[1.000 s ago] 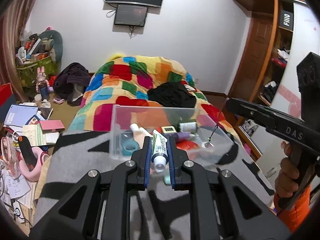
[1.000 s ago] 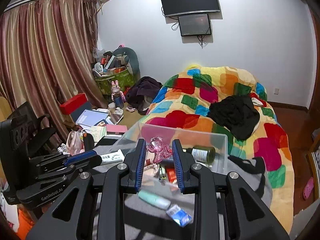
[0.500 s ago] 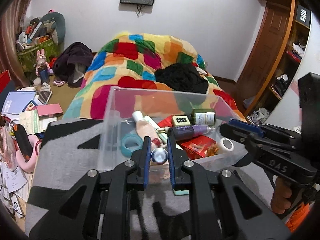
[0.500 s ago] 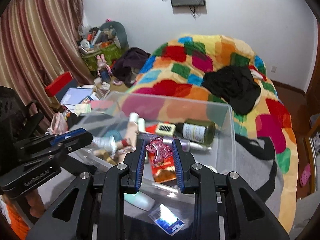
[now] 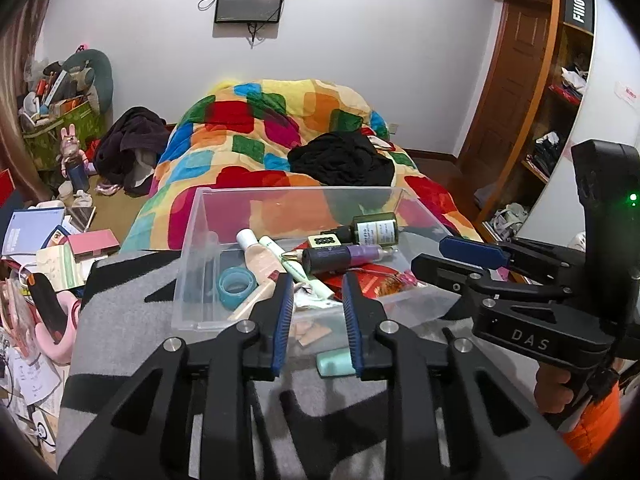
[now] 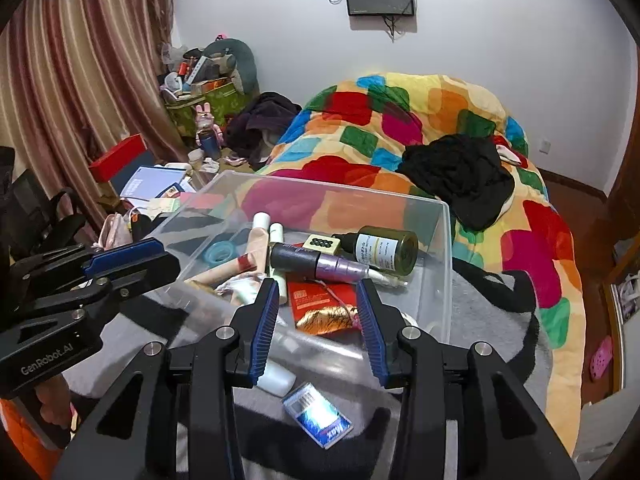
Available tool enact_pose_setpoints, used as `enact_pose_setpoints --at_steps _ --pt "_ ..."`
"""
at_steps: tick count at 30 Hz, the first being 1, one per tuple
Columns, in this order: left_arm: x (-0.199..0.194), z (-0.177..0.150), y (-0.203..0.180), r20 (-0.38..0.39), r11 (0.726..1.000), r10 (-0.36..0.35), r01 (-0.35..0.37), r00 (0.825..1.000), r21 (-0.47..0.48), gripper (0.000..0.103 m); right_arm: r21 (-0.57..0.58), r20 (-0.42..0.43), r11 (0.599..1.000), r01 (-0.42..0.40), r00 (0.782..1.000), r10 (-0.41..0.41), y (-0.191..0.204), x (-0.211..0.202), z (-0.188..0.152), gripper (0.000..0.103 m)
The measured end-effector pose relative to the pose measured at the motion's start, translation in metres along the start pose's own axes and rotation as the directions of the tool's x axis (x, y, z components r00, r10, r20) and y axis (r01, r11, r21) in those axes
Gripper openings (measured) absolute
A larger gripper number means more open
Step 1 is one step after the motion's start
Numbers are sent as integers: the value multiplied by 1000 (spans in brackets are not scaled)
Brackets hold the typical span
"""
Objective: Organize objects
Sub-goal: 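Grasp mint green bottle with left gripper while right gripper grasps blue Max card box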
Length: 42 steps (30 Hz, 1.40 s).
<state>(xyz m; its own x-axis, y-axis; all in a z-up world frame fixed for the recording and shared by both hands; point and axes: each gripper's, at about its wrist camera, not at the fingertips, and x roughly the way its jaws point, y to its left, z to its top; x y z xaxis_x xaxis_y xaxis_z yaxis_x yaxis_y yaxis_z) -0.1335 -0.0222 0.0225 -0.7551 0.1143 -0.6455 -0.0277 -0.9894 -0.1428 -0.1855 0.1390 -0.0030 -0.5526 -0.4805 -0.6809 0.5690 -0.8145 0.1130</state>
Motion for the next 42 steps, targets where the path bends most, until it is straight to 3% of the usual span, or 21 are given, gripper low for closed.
enact_pose_setpoints --at_steps 5,11,18,24,27,32,35,37,42 --pt "-3 -10 -4 -15 1000 -23 24 1000 14 37 -9 -7 1000 -16 1000 16 -1 -12 -12 37" --pt "13 -30 -15 -100 997 -39 46 994 65 43 -25 -47 999 -30 998 28 -6 -16 -37 40" --pt "54 -42 -25 -230 994 -50 71 972 85 43 -85 -178 995 -42 984 26 -8 14 -68 42" --pt "71 -44 -33 -271 993 -39 67 962 96 54 -123 -224 991 -57 974 28 -6 30 -73 42" --pt "69 -46 -35 -271 991 -43 76 962 111 54 -130 -225 990 -58 974 28 -6 31 -74 41" --pt "60 -53 -40 -281 984 -88 127 956 123 54 -117 -220 992 -56 975 29 -9 24 -77 29" --pt "61 -60 -45 -338 979 -117 166 934 121 44 -115 -221 992 -53 975 26 -10 19 -81 28" --pt "59 -63 -46 -332 981 -82 135 940 140 43 -118 -222 991 -55 975 28 -10 13 -85 27" --pt "48 -55 -37 -281 988 -72 107 957 111 47 -122 -216 990 -67 976 40 -13 3 -89 28"
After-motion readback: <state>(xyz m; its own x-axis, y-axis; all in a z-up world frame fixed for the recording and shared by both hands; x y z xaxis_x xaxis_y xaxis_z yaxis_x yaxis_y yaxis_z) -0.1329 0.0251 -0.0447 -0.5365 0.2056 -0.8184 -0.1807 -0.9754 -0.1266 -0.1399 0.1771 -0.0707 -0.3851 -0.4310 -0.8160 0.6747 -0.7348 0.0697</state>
